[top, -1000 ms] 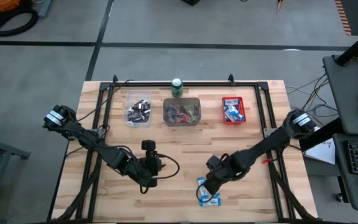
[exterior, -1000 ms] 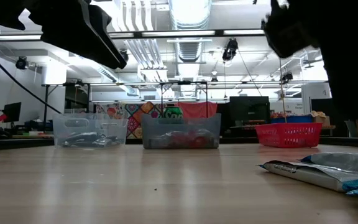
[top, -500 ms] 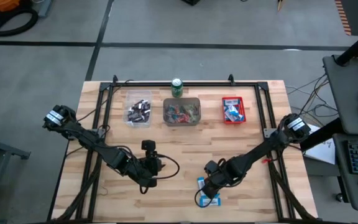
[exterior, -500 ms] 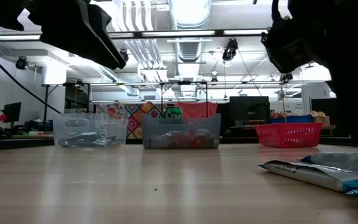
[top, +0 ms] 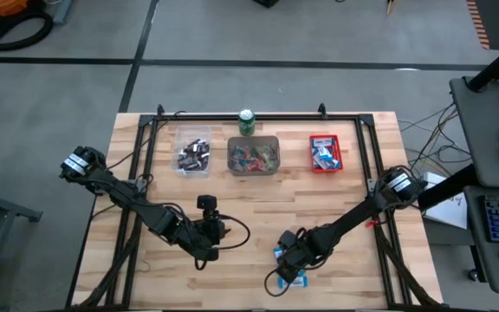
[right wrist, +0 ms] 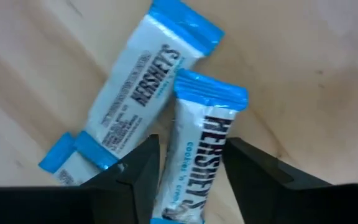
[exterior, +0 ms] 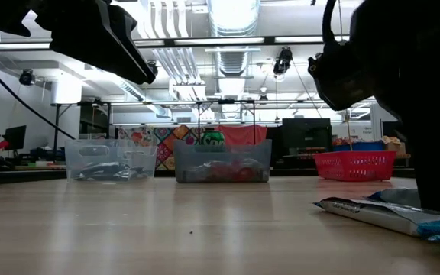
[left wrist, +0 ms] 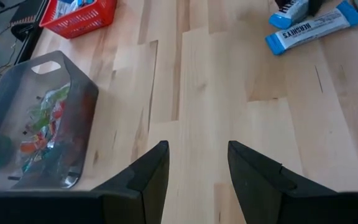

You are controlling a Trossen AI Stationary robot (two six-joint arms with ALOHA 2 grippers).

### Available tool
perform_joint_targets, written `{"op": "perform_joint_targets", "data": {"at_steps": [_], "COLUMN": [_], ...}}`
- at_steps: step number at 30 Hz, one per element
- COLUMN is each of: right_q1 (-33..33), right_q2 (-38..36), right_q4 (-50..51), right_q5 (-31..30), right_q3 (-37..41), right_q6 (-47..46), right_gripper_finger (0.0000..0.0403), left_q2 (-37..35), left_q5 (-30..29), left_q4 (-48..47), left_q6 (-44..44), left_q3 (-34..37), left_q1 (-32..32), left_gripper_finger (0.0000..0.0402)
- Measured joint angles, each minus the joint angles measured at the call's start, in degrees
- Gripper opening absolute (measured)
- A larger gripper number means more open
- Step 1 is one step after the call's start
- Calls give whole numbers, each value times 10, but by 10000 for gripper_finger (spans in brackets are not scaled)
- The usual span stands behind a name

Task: Organize candy in baskets
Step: Put the white chocolate bar into the red bin

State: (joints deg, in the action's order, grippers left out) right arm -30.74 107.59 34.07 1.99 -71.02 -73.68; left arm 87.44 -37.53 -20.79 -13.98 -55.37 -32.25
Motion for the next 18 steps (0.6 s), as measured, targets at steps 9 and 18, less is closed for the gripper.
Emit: {"op": "perform_joint_targets", "data": {"at_steps": [9, 18], "right_q1": [9, 43], "right_q2": [-3, -60], "right_q4": [26, 92], "right_q5": [-14, -48], "right_q3": [0, 3], "right_q6": [40, 125], "right_gripper_finger": [50, 16], "left_q2": [0, -20], "left_q5": [1, 60], "left_q4": [-3, -107], "left_q6": [-4, -73], "left_q3": [3, -4], "left_q1": [-1, -45], "left_gripper_finger": [148, 148]}}
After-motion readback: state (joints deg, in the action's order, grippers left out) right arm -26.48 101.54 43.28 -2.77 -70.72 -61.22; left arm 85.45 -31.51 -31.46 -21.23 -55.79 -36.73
